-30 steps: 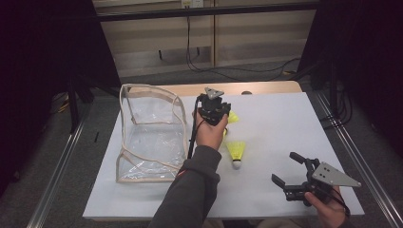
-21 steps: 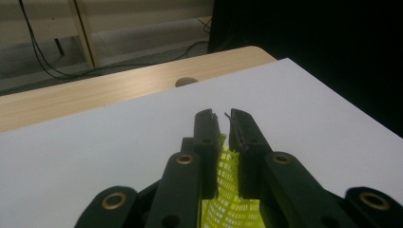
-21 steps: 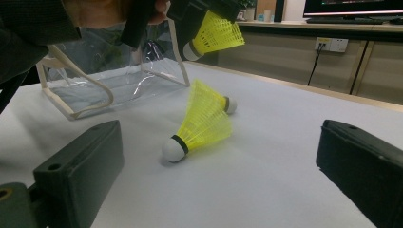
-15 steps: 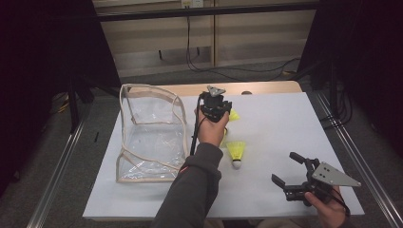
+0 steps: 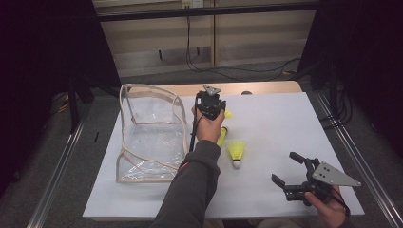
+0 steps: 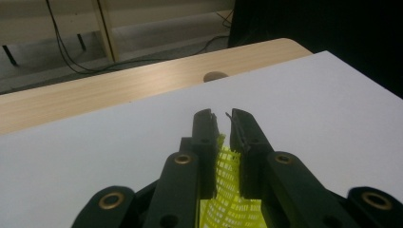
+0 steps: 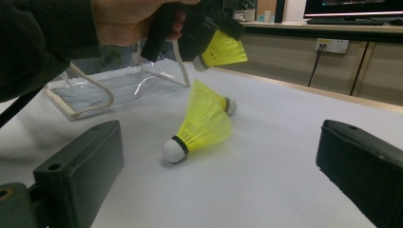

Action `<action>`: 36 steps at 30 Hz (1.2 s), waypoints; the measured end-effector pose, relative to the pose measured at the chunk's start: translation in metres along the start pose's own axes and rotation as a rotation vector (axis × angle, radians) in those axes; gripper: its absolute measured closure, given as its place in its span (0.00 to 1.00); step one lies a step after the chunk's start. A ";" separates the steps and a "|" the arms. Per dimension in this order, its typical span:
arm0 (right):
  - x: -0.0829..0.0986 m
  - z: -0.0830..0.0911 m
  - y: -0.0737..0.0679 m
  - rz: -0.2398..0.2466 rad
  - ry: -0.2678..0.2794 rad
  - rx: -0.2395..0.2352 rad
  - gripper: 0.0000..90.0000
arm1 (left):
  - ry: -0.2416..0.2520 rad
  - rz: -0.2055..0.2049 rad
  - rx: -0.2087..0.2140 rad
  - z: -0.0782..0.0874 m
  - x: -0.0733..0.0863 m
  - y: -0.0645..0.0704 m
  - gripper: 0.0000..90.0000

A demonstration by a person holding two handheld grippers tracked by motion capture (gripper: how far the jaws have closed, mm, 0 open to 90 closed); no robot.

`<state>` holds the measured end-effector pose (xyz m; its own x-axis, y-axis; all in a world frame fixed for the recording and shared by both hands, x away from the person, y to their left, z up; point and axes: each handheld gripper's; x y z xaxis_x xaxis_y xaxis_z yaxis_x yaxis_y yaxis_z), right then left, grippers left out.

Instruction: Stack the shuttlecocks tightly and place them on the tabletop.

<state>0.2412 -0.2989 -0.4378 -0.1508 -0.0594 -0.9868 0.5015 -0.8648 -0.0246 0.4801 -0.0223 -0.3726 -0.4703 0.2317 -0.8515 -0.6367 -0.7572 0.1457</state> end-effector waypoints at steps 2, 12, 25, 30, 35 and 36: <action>0.000 0.000 0.000 0.000 -0.001 -0.001 0.01 | -0.003 -0.002 -0.014 -0.003 0.001 -0.002 0.90; 0.000 0.000 0.000 -0.001 -0.001 -0.001 0.01 | -0.024 -0.013 -0.051 -0.014 0.007 -0.007 0.90; 0.000 0.000 0.001 0.008 0.003 -0.001 0.01 | -0.043 -0.019 -0.090 -0.025 0.014 -0.015 0.90; 0.000 0.001 0.002 0.006 0.002 0.001 0.01 | -0.059 -0.018 -0.106 -0.029 0.017 -0.017 0.88; 0.000 0.000 0.002 0.007 0.004 -0.004 0.01 | -0.068 -0.018 -0.117 -0.031 0.020 -0.020 0.88; 0.000 0.000 0.001 0.006 0.002 -0.005 0.01 | -0.068 -0.012 -0.124 -0.031 0.021 -0.020 0.87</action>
<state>0.2418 -0.3000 -0.4377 -0.1466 -0.0633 -0.9872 0.5065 -0.8620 -0.0199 0.5021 -0.0209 -0.4093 -0.5060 0.2788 -0.8162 -0.5644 -0.8226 0.0689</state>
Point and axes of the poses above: each handheld gripper's, and its own axes: z roughly backward along the jaws, x roughly out of its underside, y roughly to its right, and after that the axes turned 8 degrees about x, right-handed
